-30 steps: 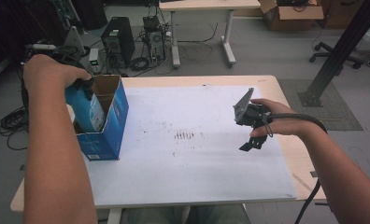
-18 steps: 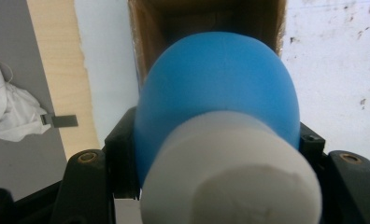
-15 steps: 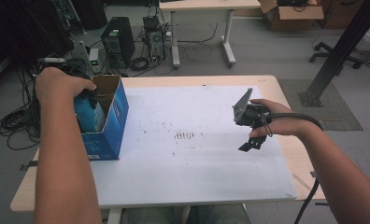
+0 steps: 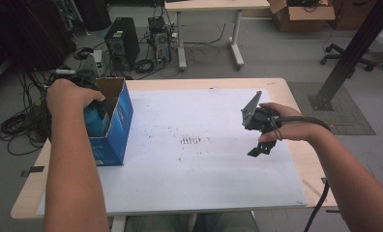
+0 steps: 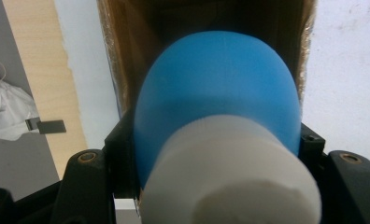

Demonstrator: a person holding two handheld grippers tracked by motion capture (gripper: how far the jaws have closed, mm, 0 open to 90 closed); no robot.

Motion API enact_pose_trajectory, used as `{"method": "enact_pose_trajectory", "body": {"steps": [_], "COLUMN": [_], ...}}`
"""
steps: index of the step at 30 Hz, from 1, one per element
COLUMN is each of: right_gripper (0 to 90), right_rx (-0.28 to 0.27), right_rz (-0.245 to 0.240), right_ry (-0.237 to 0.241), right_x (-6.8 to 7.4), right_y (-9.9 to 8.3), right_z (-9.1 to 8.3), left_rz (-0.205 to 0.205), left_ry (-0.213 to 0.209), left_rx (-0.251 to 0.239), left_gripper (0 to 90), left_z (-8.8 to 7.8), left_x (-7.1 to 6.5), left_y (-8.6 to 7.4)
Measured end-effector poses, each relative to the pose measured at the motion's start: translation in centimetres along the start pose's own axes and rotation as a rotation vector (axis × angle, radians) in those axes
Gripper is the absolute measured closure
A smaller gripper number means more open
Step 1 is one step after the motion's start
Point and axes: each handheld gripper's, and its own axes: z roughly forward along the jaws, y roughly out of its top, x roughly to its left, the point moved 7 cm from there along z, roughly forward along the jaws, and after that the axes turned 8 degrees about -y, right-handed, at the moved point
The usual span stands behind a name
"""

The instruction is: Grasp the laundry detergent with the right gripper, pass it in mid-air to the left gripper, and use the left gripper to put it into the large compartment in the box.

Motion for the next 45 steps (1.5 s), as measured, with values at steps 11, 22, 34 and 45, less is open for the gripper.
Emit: {"method": "enact_pose_trajectory", "body": {"steps": [11,22,34,45], "right_gripper": [3.2,3.3,3.2,3.2], "right_rx": [-0.002,-0.019,-0.028,-0.031], "right_rz": [-0.002,-0.005,-0.009,-0.011], "right_ry": [0.001,-0.001,0.002,0.002], "right_x": [0.1,0.2,0.2,0.2], "right_y": [0.2,0.3,0.3,0.3], "right_z": [0.1,0.0,0.1,0.2], "left_rz": [0.008,0.005,0.011,0.01], "left_ry": [-0.002,0.002,0.015,0.015], "left_rx": [0.018,0.032,0.049,0.046], "left_gripper": [37.8,37.8,37.8,37.7], "left_z": [1.7,3.2,4.2,4.4], "left_x": [0.2,0.3,0.3,0.4], "left_y": [-0.1,-0.2,0.0,0.0]}}
